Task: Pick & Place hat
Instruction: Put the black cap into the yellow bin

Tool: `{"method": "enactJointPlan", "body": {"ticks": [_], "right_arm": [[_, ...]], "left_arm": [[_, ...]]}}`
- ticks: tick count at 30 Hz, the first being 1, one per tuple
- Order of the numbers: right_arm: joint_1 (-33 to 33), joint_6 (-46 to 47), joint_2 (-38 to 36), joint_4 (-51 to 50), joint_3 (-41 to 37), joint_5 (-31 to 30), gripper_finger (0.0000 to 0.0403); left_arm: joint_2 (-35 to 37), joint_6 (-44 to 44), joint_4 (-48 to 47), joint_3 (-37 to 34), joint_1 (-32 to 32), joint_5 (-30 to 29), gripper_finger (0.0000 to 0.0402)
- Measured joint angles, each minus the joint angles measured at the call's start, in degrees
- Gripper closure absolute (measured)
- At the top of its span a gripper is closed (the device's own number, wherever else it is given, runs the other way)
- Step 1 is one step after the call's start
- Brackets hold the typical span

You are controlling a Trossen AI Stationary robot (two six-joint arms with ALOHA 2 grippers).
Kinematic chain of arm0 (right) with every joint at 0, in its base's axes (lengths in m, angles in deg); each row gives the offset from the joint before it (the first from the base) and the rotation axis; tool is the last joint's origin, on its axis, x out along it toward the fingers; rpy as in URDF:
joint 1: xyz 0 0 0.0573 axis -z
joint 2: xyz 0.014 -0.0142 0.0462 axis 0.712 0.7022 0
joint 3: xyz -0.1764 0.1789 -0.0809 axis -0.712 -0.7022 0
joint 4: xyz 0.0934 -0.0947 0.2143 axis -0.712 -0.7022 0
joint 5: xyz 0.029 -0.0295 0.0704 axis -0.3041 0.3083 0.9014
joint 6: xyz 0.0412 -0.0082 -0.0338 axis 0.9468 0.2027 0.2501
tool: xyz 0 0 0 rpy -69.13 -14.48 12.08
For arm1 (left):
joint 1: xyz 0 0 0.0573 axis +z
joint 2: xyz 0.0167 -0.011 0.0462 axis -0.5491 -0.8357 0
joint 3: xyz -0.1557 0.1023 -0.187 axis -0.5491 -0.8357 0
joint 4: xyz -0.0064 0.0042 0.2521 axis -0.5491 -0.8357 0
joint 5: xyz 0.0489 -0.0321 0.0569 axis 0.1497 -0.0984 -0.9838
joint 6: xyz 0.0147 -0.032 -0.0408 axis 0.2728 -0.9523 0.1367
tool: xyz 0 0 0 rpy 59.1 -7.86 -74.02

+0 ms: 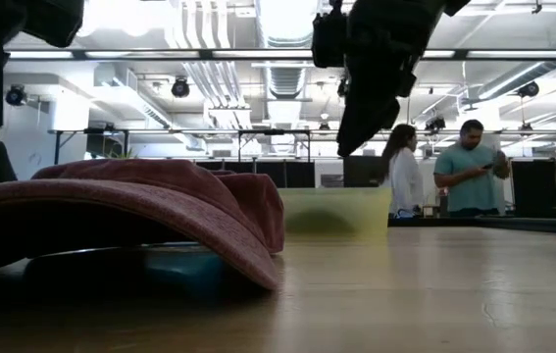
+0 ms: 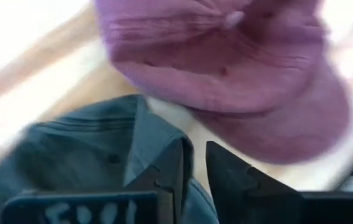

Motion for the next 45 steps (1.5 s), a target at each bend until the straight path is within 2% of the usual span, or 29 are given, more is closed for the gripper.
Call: {"method": "enactJointPlan", "body": {"ticks": [6, 11, 14, 22, 27, 32, 35, 39, 42, 45], "right_arm": [[-0.8, -0.6, 0.0, 0.1, -2.0, 0.0, 0.0227], [-0.8, -0.6, 0.0, 0.4, -3.4, 0.0, 0.0227], [-0.8, -1.5, 0.0, 0.4, -4.0, 0.0, 0.0227], [-1.2, -3.6, -0.5, 0.3, -3.9, 0.4, 0.0227], [-2.3, -5.4, -2.5, -0.2, -4.9, 0.4, 0.0227], [-3.5, -6.2, -5.4, -0.7, -6.0, 0.6, 0.0227], [-3.8, -6.4, -7.1, -1.5, -6.5, 0.3, 0.0227], [-3.8, -5.2, -9.3, -0.9, -7.2, 0.0, 0.0227], [-3.8, -3.0, -10.3, -0.9, -8.1, -1.3, 0.0227], [-3.8, -2.4, -10.9, -0.6, -9.0, -1.4, 0.0227]], "left_arm": [[-8.2, -1.0, -14.6, 9.3, 0.1, 0.6, 0.0317], [-12.4, -1.1, -17.1, 15.2, 0.8, 3.2, 0.0312], [-13.1, -2.5, -17.2, 17.0, 1.6, 3.9, 0.0312], [-13.1, -4.5, -18.1, 18.0, 7.5, 12.8, 0.0312], [-13.1, -0.9, -21.0, 22.6, 9.3, 13.2, 0.0312], [-13.2, -0.9, -27.0, 27.3, 9.4, 12.8, 0.0308], [-13.2, -0.1, -28.2, 28.2, 9.5, 11.7, 0.0286], [-13.6, 2.8, -28.3, 26.3, 9.8, 11.5, 0.0234], [-14.4, 3.0, -26.9, 24.2, 9.8, 14.3, 0.0204], [-15.1, 3.0, -24.6, 23.1, 9.8, 17.7, 0.0192]]}}
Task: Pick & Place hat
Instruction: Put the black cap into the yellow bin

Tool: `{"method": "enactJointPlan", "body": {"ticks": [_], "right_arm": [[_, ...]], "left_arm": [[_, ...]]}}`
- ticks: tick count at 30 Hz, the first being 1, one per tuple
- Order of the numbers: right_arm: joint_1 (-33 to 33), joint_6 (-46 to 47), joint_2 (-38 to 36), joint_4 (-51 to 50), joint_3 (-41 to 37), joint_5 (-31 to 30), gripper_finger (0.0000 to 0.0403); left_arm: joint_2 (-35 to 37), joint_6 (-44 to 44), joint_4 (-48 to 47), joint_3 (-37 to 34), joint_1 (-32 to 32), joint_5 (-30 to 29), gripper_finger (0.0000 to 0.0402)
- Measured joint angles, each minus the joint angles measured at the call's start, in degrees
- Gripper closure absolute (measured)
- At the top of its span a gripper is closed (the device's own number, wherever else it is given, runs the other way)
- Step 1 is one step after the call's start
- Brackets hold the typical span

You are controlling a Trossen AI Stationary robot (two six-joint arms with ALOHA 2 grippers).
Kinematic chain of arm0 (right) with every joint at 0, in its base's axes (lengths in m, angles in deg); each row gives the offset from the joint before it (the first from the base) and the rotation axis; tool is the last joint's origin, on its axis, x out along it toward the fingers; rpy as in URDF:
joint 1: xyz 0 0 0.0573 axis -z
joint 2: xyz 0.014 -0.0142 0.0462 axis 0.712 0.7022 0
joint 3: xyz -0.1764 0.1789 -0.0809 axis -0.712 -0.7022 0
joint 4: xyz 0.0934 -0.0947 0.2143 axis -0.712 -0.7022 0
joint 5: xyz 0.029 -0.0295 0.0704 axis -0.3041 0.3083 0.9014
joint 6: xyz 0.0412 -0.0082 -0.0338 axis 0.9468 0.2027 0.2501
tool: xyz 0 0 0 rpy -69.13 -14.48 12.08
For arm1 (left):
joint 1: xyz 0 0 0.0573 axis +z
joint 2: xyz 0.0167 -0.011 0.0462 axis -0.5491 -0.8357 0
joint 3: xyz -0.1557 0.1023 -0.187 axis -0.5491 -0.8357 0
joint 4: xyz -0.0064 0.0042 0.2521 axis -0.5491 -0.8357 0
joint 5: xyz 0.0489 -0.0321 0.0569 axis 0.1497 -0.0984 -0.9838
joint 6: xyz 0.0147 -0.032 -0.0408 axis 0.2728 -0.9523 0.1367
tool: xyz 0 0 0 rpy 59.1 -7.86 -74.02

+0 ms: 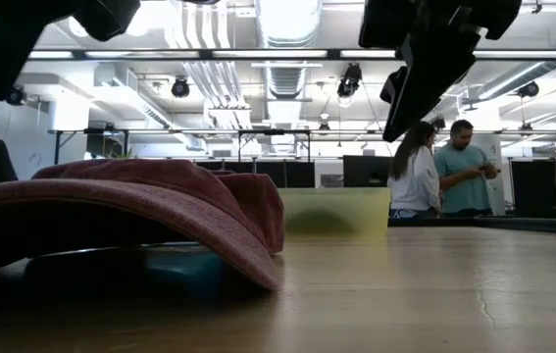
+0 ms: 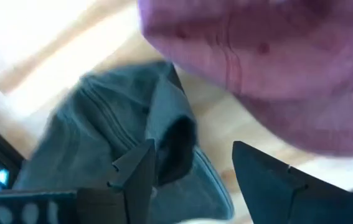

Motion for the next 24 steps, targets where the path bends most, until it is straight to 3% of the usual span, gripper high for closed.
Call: {"method": "enactJointPlan", "body": {"ticks": [9, 14, 24], "right_arm": [[0.0, 1.9, 0.1, 1.8, -2.0, -0.1, 0.0227], [0.0, 2.1, 0.1, 2.4, -2.6, -0.1, 0.0227], [0.0, 2.1, 0.1, 2.6, -3.3, -0.1, 0.0227]], "left_arm": [[-1.5, 0.0, 2.4, -4.0, -0.4, 1.2, 0.0191], [-2.9, -0.1, 9.4, -7.6, -0.9, 4.2, 0.0191], [-4.5, -2.1, 9.4, -9.3, -1.0, 8.9, 0.0191]]}}
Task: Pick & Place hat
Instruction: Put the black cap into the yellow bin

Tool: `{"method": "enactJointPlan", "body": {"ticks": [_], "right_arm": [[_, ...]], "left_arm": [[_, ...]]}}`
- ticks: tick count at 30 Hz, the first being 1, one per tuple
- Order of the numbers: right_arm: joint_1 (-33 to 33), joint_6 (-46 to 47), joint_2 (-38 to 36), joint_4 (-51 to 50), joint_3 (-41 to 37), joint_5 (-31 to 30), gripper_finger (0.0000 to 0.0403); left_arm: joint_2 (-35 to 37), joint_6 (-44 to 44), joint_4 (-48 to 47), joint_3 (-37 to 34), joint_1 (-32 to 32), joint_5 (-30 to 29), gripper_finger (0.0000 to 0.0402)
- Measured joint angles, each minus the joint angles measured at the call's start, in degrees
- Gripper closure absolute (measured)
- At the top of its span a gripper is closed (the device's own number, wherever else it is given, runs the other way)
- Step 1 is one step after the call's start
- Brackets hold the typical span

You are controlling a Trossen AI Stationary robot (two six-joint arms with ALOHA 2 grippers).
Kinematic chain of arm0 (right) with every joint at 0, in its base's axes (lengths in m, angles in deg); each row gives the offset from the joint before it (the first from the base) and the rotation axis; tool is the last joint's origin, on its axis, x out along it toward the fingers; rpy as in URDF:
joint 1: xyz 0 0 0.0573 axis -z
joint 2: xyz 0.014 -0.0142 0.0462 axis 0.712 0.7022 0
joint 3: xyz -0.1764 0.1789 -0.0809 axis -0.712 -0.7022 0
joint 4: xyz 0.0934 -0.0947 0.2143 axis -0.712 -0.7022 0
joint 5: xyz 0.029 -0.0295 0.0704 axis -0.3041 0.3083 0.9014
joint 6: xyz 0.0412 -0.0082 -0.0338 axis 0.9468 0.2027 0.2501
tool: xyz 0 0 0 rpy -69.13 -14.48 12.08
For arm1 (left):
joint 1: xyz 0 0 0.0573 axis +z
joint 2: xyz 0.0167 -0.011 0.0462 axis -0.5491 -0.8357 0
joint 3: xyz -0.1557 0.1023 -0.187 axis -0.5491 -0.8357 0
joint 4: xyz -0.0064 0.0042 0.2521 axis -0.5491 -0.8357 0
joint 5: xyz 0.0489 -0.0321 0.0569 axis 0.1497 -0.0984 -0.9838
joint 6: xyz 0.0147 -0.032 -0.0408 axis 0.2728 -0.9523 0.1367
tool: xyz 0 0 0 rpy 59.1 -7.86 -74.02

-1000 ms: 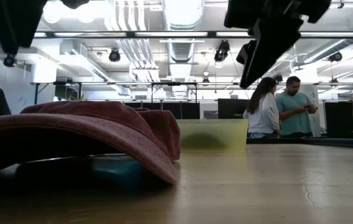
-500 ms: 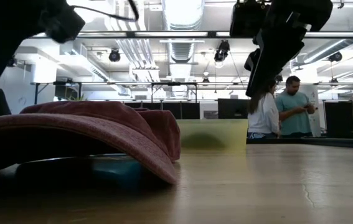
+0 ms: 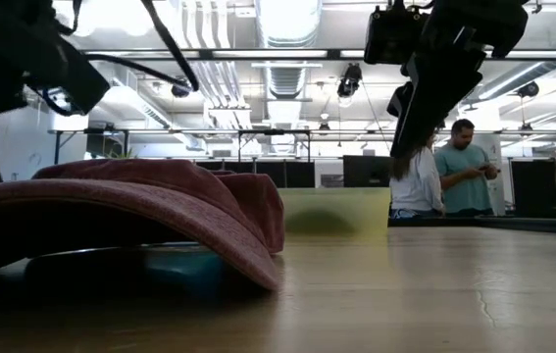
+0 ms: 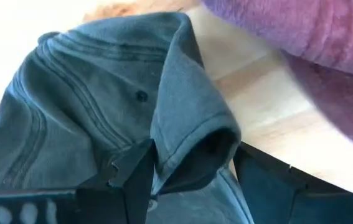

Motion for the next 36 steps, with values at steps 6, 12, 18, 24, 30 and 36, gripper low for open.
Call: {"method": "enactJointPlan", "body": {"ticks": [6, 12, 18, 24, 30, 36], "right_arm": [[0.0, 0.0, 0.0, 0.1, -0.4, 0.0, 0.0227], [0.0, 0.3, 0.0, 0.2, -0.7, -0.1, 0.0227], [0.0, 0.4, 0.0, 0.2, -0.7, -0.1, 0.0227], [0.0, 0.4, -0.9, 0.3, -0.7, -0.2, 0.0227], [0.0, 0.3, -6.5, -0.2, -0.7, -4.2, 0.0234], [0.0, 0.4, -15.6, -0.2, -0.8, -10.3, 0.0252]], "left_arm": [[-0.1, -1.4, 0.3, 1.1, -0.1, -2.5, 0.0191], [-0.3, -1.5, 0.2, -0.9, -0.2, -2.3, 0.0197], [-0.3, -1.4, 0.2, -2.6, -0.3, -2.0, 0.0245], [-0.3, -1.0, 0.2, -3.0, -0.3, -2.0, 0.0352], [2.1, 0.2, -0.2, -0.4, -0.3, -4.1, 0.0387], [10.7, -1.5, -1.2, 7.1, 0.3, -18.4, 0.039]]}}
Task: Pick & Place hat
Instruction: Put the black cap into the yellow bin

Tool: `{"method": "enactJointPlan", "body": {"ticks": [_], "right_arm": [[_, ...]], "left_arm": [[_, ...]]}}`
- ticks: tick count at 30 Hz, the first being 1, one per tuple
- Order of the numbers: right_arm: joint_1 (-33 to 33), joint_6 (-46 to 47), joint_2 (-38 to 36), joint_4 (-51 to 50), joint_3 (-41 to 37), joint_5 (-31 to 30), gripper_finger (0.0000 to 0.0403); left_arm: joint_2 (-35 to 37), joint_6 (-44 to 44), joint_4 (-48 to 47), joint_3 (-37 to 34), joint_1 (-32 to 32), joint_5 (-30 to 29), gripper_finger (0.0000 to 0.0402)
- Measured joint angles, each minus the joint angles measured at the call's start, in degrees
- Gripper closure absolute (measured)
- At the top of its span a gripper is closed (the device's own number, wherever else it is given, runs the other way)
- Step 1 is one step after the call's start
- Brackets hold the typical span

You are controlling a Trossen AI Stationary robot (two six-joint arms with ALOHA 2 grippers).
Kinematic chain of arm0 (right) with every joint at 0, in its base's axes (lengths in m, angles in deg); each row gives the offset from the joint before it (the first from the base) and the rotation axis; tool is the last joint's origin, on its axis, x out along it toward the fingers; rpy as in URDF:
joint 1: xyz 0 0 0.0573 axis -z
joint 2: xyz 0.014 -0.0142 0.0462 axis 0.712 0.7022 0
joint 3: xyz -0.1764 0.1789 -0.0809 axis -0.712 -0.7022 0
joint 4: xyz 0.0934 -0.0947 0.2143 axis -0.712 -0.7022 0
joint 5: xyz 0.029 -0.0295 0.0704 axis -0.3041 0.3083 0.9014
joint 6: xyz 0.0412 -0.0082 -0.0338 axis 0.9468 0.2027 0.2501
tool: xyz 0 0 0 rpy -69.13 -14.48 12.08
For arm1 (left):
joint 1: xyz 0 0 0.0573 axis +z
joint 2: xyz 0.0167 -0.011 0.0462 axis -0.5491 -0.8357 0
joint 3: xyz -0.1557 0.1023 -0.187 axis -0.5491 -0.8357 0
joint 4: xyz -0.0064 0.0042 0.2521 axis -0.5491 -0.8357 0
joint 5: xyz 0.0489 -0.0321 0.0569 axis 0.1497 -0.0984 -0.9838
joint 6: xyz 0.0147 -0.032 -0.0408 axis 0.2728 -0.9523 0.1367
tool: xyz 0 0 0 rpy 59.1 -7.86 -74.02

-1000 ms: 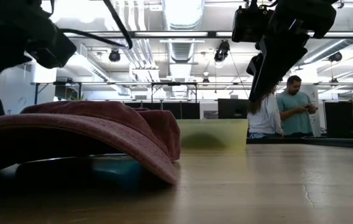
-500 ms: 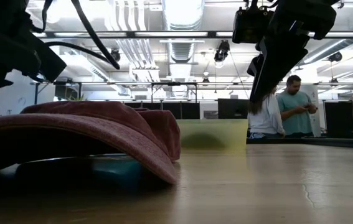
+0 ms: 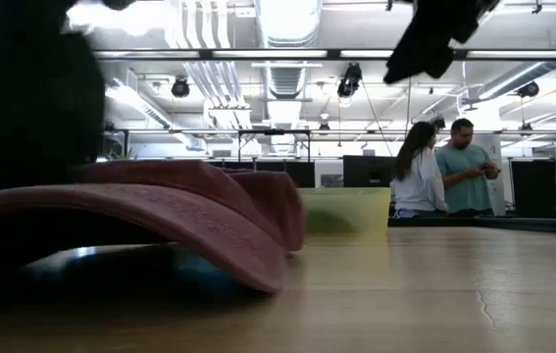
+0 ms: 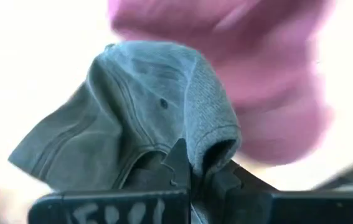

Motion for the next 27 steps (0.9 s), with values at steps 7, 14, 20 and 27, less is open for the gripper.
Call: {"method": "enactJointPlan", "body": {"ticks": [7, 14, 20, 27], "right_arm": [[1.6, 1.2, -7.3, -0.1, -0.4, -3.4, 0.0268], [2.8, 1.5, -11.7, -0.1, -0.9, -5.5, 0.0282], [2.7, 2.5, -16.8, -0.9, -0.9, -10.1, 0.0294], [2.7, 9.2, -21.5, -8.5, -0.9, -19.1, 0.0304]], "left_arm": [[8.8, 8.2, 6.7, 8.0, 2.4, -23.9, 0.039], [12.9, 45.6, 42.0, 5.6, 12.0, -27.9, 0.039], [11.8, 58.2, 56.4, -0.5, 26.0, -9.2, 0.039], [10.6, 58.6, 77.1, -13.4, 42.9, 13.7, 0.0391]]}}
